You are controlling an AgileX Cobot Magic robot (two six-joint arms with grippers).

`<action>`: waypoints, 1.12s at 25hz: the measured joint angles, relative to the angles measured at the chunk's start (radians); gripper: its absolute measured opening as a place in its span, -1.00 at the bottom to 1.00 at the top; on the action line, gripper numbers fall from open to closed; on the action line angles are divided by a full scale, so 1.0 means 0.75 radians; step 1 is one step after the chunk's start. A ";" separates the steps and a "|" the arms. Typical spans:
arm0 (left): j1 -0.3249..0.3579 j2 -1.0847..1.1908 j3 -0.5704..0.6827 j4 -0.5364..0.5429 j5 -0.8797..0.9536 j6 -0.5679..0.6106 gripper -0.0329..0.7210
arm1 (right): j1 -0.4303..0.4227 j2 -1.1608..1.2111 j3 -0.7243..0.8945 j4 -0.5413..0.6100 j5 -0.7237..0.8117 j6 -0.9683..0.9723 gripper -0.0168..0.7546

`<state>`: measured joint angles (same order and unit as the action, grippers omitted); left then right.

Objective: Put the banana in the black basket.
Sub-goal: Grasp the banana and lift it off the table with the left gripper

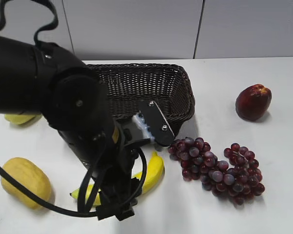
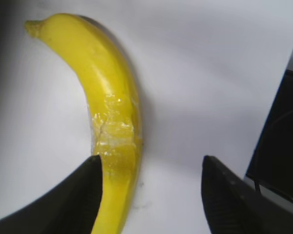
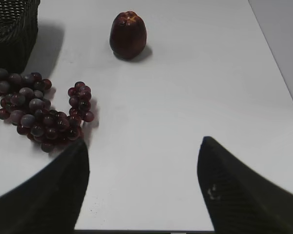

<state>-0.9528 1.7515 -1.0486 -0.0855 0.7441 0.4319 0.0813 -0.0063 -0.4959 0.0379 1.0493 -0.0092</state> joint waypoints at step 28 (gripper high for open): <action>0.000 0.245 -0.026 0.088 -0.227 0.000 0.56 | 0.000 0.000 0.000 0.001 0.000 0.000 0.48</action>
<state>-0.9528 1.9355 -1.0678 -0.0195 0.5737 0.4319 0.0813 -0.0063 -0.4959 0.0388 1.0493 -0.0092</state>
